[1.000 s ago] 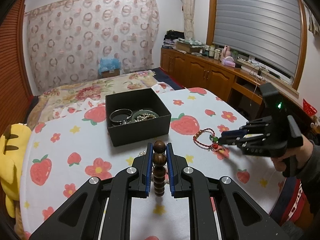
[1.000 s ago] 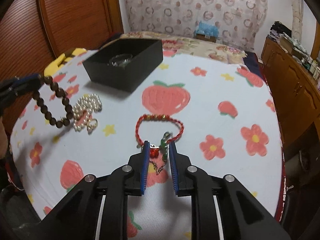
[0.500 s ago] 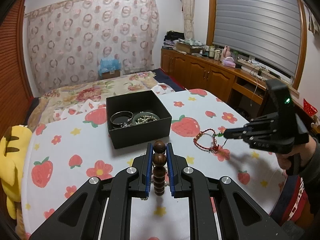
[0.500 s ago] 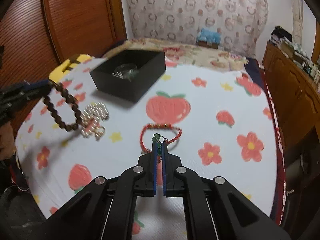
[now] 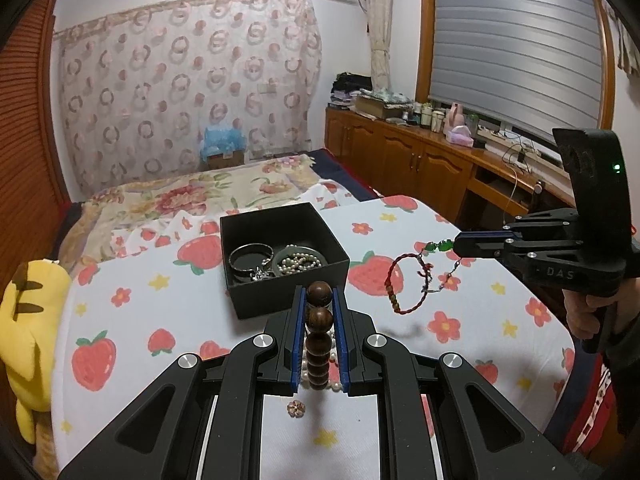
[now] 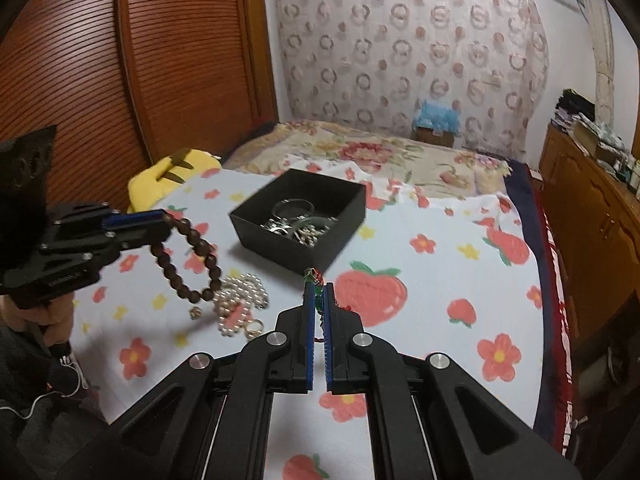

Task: Organize jewelry
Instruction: 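Lift the bead bracelet with the left tool while the right tool carries the red bracelet toward the box, then open both tools over the black box to drop both bracelets in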

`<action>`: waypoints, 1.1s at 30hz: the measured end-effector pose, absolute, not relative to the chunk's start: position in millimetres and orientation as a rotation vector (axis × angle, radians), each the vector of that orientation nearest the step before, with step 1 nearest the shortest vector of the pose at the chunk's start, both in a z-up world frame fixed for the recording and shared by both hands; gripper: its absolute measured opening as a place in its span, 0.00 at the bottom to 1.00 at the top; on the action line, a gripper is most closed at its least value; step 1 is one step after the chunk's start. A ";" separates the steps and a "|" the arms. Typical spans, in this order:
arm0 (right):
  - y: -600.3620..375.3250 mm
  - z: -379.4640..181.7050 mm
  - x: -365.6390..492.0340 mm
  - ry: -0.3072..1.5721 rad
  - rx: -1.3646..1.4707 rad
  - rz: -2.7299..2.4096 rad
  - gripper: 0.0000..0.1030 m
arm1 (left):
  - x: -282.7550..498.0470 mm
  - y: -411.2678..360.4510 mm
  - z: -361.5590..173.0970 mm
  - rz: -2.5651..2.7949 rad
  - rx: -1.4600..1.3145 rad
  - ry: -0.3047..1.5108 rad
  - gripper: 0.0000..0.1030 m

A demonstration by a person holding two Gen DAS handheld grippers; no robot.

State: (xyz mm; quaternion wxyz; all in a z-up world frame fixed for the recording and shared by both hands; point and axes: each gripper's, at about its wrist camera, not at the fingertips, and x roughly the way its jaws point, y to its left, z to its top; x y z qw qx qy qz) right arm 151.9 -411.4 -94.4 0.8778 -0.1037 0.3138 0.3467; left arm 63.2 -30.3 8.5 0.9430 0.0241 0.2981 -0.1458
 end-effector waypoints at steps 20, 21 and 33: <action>-381.9 -65.6 166.7 0.587 -0.211 0.773 0.04 | 85.6 -23.7 13.0 -0.293 0.049 0.593 0.12; -375.5 -62.8 171.3 0.579 -0.209 0.776 0.04 | 89.8 -24.0 16.0 -0.291 0.049 0.591 0.12; -324.3 -69.5 234.3 0.579 -0.157 0.761 0.06 | 151.5 -13.4 34.7 -0.220 0.081 0.586 0.12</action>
